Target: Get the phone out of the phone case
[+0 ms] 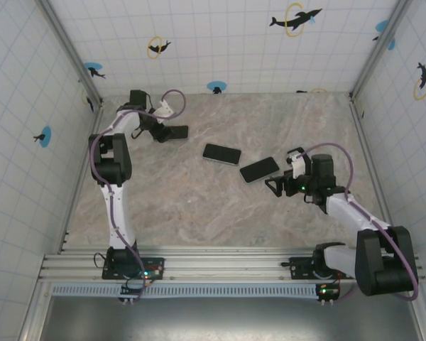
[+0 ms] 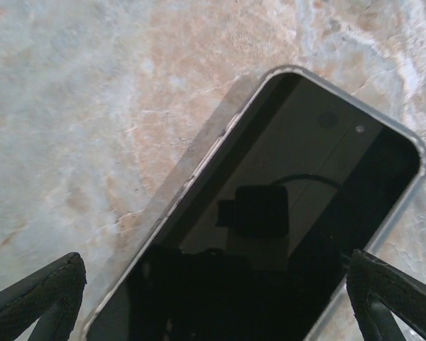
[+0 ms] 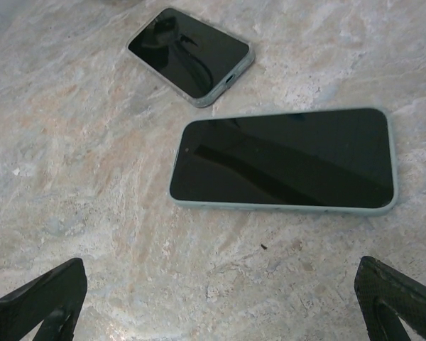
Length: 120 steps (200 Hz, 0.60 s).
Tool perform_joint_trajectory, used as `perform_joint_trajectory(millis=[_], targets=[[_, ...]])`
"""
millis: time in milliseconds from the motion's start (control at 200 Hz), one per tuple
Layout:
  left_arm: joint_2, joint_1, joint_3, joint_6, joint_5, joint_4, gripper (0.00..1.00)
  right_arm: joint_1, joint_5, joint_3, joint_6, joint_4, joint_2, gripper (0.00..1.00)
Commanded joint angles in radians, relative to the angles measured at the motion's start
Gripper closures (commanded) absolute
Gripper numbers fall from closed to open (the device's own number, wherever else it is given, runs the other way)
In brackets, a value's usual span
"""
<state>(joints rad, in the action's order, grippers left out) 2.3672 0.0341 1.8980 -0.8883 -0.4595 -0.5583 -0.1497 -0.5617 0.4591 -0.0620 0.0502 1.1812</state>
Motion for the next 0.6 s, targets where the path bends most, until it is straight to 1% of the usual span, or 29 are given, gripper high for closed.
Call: perform_joint_trajectory(millis=[0,235,360,430,470,596], targets=[[0.038,0.003,0.044,-0.029,-0.040,-0.052,0.03,-0.005,-0.026,0.033,-0.018,-0.027,0.022,0.01],[0.065,-0.005,0.065,-0.042,-0.065,-0.087,0.04,-0.011,-0.044,0.021,0.007,0.004,0.049,0.01],[0.079,-0.005,0.099,-0.010,-0.099,-0.117,0.04,-0.015,-0.052,0.016,0.019,0.019,0.065,0.01],[0.078,-0.005,0.125,0.042,-0.115,-0.106,0.04,-0.019,-0.050,0.009,0.032,0.020,0.070,0.01],[0.074,-0.005,0.137,0.087,-0.112,-0.080,0.04,-0.020,-0.050,0.001,0.042,0.059,0.072,0.01],[0.053,-0.005,0.152,0.278,-0.100,0.025,0.05,-0.028,-0.046,0.001,0.057,0.076,0.081,0.01]])
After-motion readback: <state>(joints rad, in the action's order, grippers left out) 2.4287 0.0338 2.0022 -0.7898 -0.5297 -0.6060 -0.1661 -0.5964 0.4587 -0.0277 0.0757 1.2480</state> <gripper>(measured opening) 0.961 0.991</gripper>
